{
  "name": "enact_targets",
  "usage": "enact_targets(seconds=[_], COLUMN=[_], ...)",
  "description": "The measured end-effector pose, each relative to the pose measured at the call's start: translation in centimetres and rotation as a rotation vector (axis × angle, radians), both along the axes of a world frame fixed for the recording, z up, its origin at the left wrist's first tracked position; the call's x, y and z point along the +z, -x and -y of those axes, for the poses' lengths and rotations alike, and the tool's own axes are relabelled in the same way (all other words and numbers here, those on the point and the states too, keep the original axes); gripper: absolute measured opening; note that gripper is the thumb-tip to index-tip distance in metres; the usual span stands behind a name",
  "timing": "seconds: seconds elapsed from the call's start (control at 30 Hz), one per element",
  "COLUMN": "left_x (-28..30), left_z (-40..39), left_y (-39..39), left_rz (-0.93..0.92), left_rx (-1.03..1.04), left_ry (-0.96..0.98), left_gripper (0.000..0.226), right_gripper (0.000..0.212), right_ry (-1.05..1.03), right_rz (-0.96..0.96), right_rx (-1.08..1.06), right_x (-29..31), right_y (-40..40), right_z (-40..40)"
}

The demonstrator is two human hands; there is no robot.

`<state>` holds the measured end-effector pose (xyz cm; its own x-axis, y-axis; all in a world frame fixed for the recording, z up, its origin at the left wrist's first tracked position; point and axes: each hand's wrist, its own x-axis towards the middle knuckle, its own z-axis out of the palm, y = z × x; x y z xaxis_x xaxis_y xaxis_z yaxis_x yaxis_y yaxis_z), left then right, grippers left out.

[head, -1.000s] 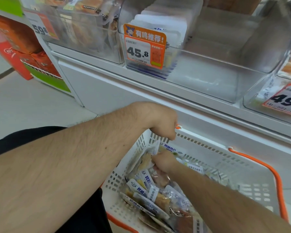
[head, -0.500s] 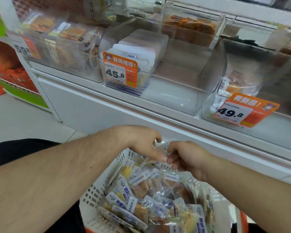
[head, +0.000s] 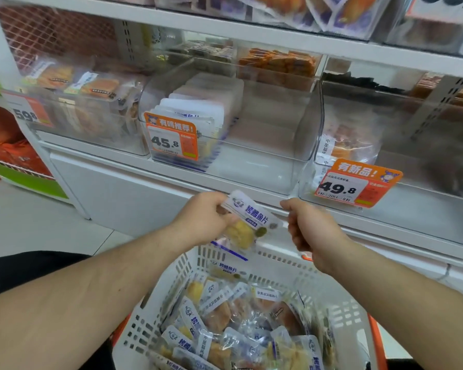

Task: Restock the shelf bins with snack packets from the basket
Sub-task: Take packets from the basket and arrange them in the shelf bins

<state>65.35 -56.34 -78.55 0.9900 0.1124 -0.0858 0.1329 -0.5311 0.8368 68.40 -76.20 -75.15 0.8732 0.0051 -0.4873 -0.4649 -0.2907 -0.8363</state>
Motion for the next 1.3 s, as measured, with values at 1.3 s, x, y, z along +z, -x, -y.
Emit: enact_targets(seconds=[1.3], left_x=[7.0], left_z=[-2.7], left_y=[-0.1], left_rz=[-0.016], left_rx=[0.355], left_ry=[0.786], left_gripper=[0.021], right_gripper=[0.022], right_ry=[0.215], right_rz=[0.798], right_rx=[0.227], right_x=[8.3], right_y=[-7.3], right_z=[-6.9])
